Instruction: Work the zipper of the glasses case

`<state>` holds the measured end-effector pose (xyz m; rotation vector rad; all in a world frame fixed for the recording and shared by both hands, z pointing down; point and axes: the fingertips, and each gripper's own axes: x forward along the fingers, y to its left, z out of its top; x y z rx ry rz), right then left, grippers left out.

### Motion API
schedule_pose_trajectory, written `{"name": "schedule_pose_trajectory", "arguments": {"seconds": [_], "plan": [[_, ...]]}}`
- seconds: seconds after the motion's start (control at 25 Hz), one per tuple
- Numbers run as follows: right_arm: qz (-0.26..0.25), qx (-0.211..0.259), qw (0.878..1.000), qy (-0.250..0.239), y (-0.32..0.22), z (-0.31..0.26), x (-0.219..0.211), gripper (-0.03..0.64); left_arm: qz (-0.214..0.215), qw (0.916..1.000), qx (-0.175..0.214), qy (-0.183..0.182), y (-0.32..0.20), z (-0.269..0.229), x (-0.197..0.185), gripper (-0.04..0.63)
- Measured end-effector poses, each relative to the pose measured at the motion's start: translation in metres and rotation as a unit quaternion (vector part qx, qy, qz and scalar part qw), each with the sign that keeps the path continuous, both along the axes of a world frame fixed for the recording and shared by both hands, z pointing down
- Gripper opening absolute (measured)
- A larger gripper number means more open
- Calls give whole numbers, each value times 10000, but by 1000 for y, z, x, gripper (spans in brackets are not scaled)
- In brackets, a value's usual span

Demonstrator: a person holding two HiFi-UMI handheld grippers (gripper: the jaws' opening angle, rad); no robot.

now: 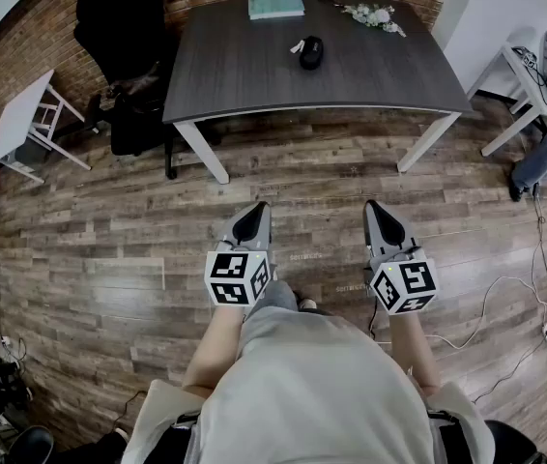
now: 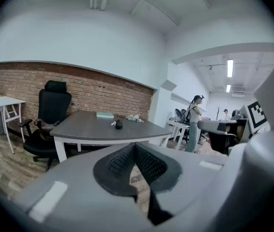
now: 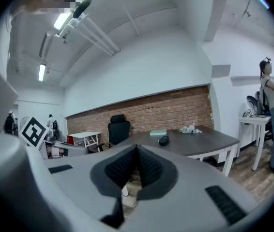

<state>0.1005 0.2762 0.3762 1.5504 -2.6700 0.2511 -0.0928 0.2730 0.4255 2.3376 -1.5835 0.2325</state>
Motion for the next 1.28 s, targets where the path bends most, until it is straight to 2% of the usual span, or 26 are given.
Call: {"name": "schedule_pose_trajectory", "arguments": {"seconds": [0.16, 0.52, 0.68, 0.72, 0.8, 0.88, 1.04, 1.16, 1.28], "plan": [[55, -2, 10000, -80, 23, -4, 7, 2, -34, 9999, 88, 74, 21, -5, 4, 11], [-91, 50, 9999, 119, 57, -1, 7, 2, -104, 9994, 125, 297, 45, -6, 12, 11], [-53, 0, 10000, -34, 58, 0, 12, 2, -63, 9994, 201, 281, 49, -12, 13, 14], [-62, -20, 10000, -73, 57, 1, 13, 2, -23, 9994, 190, 294, 50, -12, 14, 30], [-137, -76, 9998, -83, 55, 4, 11, 6, 50, 9993, 162, 323, 50, -12, 15, 111], [-275, -155, 9995, -76, 54, 7, 8, 93, 78, 9993, 161, 338, 51, -13, 16, 160], [-449, -207, 9985, -237, 51, 10, 2, 220, 134, 9990, 226, 365, 49, -16, 16, 276], [-478, -127, 9983, -306, 43, 10, -3, 313, 100, 9984, 269, 485, 40, -17, 12, 322], [-501, -114, 9981, -342, 28, 12, -7, 358, 88, 9978, 247, 609, 24, -15, 11, 342]]}}
